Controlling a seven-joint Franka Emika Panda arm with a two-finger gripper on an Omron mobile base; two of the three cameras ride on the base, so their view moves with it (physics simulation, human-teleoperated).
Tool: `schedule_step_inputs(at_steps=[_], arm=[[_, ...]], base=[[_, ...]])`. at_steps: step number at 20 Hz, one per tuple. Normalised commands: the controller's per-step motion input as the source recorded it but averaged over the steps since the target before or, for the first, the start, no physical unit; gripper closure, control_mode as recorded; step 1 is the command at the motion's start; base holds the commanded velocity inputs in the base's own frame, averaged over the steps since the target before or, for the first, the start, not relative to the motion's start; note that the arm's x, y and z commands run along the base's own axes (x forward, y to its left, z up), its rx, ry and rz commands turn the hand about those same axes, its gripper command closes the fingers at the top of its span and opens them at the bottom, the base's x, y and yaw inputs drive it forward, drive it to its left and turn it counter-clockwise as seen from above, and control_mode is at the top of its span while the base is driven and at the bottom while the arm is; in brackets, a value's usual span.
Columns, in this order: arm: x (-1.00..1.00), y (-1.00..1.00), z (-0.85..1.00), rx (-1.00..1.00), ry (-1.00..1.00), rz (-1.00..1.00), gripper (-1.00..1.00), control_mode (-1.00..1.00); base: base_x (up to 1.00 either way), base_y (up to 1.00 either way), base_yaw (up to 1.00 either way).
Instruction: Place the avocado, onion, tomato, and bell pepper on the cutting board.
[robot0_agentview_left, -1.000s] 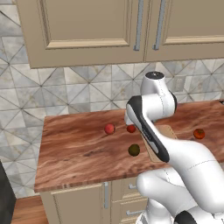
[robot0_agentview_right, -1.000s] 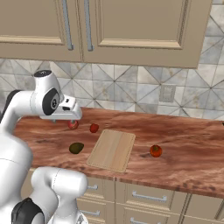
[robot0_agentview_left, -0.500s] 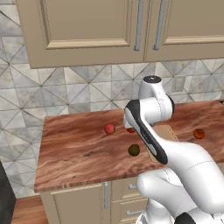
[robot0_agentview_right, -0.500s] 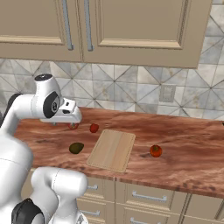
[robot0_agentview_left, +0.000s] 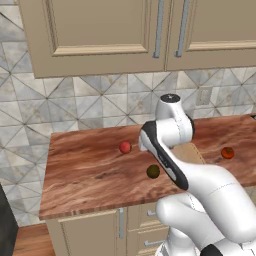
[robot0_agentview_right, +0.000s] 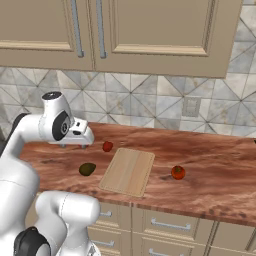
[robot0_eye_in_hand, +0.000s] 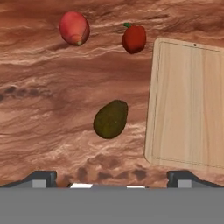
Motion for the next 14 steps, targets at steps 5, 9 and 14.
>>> schedule_step_inputs(at_steps=[5,9,14], arm=[[0.09,0.09,-0.18,0.0,0.0,0.0,-1.0,-1.0],[0.21,0.02,-0.23,0.0,0.0,0.0,-1.0,-1.0],[0.02,0.0,-0.13,0.0,0.0,0.0,-1.0,-1.0]], base=[[0.0,0.0,0.0],[0.0,0.0,0.0],[0.0,0.0,0.0]])
